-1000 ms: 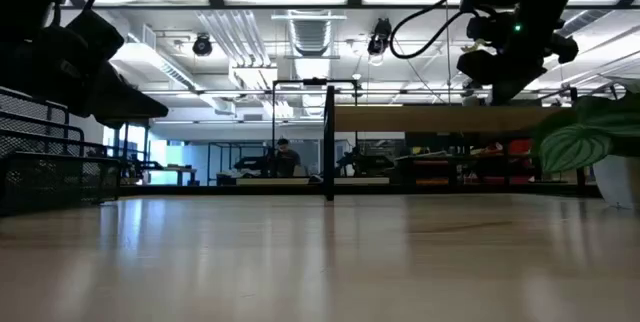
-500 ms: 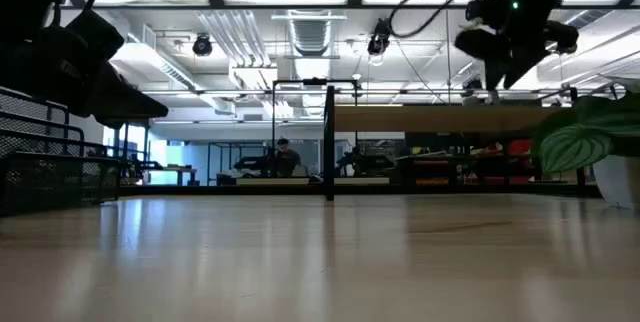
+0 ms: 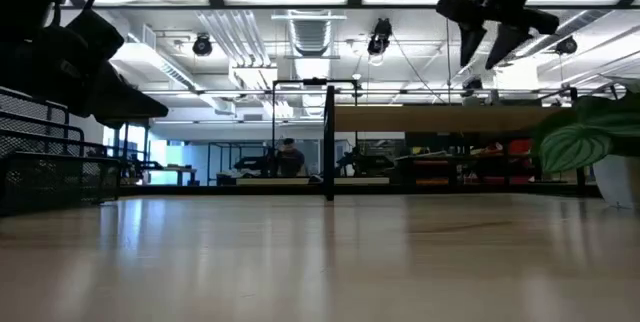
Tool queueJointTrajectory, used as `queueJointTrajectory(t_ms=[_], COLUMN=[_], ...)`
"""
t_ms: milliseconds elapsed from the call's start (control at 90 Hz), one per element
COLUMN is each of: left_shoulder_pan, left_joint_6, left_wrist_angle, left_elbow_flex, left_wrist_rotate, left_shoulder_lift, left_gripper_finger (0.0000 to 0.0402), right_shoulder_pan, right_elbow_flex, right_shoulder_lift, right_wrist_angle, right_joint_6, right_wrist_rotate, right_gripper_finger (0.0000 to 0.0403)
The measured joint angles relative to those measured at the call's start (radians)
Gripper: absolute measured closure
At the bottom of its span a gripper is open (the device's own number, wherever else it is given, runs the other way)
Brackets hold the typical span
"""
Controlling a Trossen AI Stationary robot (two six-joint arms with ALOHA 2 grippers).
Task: Stock shelves
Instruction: Put the gray stapler on the shelf
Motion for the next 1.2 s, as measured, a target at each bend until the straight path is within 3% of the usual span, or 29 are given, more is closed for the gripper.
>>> queueJointTrajectory(t_ms=[200,333,667,889,1200], left_shoulder_pan=[0.0,0.0,0.0,0.0,0.0], left_joint_6=[0.0,0.0,0.0,0.0,0.0], left_wrist_angle=[0.0,0.0,0.0,0.0,0.0], left_elbow_flex=[0.0,0.0,0.0,0.0,0.0], left_wrist_rotate=[0.0,0.0,0.0,0.0,0.0], left_shoulder_lift=[0.0,0.0,0.0,0.0,0.0], left_gripper_finger=[0.0397,0.0397,0.0397,0.0397,0.0397], right_shoulder_pan=[-0.002,-0.031,-0.183,-0.191,-0.23], right_elbow_flex=[-0.013,0.009,0.102,0.187,0.219], right_shoulder_lift=[0.02,0.054,0.209,0.247,0.256], right_wrist_angle=[0.079,0.06,-0.082,-0.105,-0.217], right_joint_6=[-0.335,-0.417,-0.19,-0.19,0.041], right_wrist_rotate=[-0.004,-0.031,-0.225,-0.23,-0.265], right_gripper_finger=[0.016,0.0169,0.0196,0.018,0.0191])
